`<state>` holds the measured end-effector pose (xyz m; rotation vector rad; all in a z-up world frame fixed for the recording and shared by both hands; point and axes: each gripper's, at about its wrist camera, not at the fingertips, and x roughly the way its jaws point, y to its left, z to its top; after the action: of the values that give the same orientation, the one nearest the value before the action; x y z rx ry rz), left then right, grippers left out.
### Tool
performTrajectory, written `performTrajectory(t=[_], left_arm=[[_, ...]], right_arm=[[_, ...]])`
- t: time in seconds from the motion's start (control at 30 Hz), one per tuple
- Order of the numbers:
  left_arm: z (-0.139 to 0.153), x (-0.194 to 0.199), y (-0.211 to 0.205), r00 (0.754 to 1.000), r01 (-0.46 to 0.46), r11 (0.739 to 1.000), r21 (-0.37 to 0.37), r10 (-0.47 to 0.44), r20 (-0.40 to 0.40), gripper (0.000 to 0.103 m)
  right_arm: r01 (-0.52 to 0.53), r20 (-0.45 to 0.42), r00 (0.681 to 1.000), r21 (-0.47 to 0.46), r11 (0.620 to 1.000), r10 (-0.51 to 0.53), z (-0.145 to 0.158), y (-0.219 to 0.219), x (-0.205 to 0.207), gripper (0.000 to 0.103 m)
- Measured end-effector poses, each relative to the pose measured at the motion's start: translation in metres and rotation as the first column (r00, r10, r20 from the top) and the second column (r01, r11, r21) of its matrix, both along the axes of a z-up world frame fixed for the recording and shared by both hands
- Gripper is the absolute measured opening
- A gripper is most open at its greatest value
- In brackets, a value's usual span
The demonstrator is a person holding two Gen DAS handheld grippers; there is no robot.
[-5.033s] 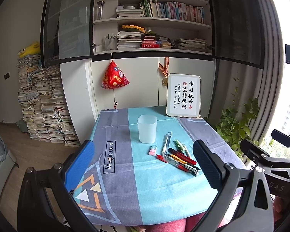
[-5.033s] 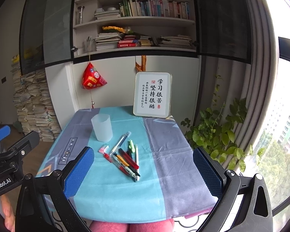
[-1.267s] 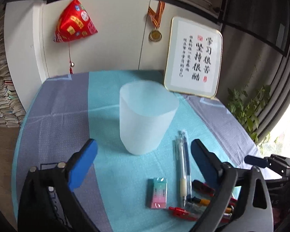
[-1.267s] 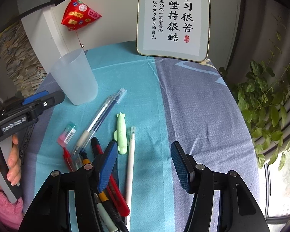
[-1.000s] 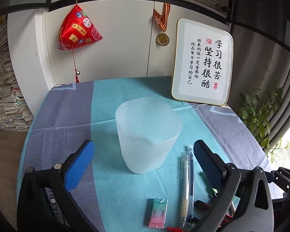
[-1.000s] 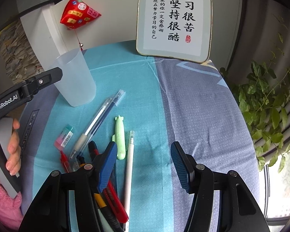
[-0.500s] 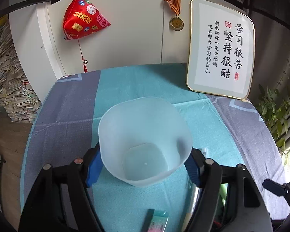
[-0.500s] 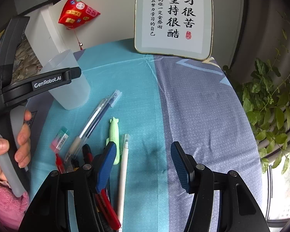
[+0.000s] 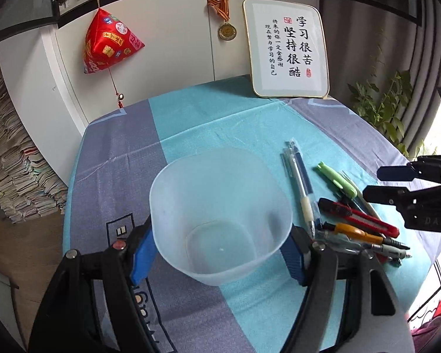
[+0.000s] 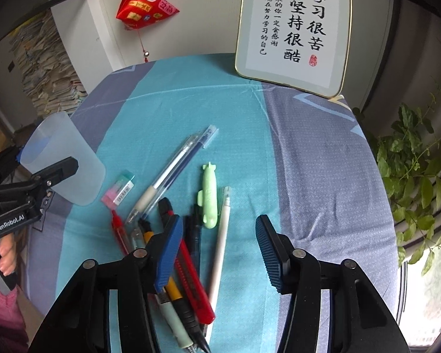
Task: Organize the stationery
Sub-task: 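Grasp the red-and-white pen with the right gripper while the left tool holds the cup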
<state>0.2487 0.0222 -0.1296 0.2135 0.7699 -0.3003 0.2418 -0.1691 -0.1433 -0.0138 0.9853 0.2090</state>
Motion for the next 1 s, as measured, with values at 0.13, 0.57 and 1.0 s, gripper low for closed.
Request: performTrajectory(t=[0.13, 0.57, 1.0], left_arm=[[-0.003, -0.007, -0.003, 0.999, 0.026, 1.000, 0.016, -0.026, 0.020, 0.072], [-0.004, -0.010, 0.002, 0.999, 0.003, 1.000, -0.031, -0.002, 0.037, 0.073], [-0.003, -0.013, 0.013, 0.999, 0.000, 0.997, -0.076, 0.003, 0.041, 0.074]], right_arm=[[0.023, -0.014, 1.000, -0.026, 0.999, -0.024, 0.001, 0.002, -0.001, 0.041], [-0.344, -0.048, 0.939, -0.062, 0.937, 0.342, 0.003, 0.077, -0.015, 0.041], [-0.445, -0.147, 0.891, -0.096, 0.890, 0.429, -0.027, 0.110, 0.011, 0.023]])
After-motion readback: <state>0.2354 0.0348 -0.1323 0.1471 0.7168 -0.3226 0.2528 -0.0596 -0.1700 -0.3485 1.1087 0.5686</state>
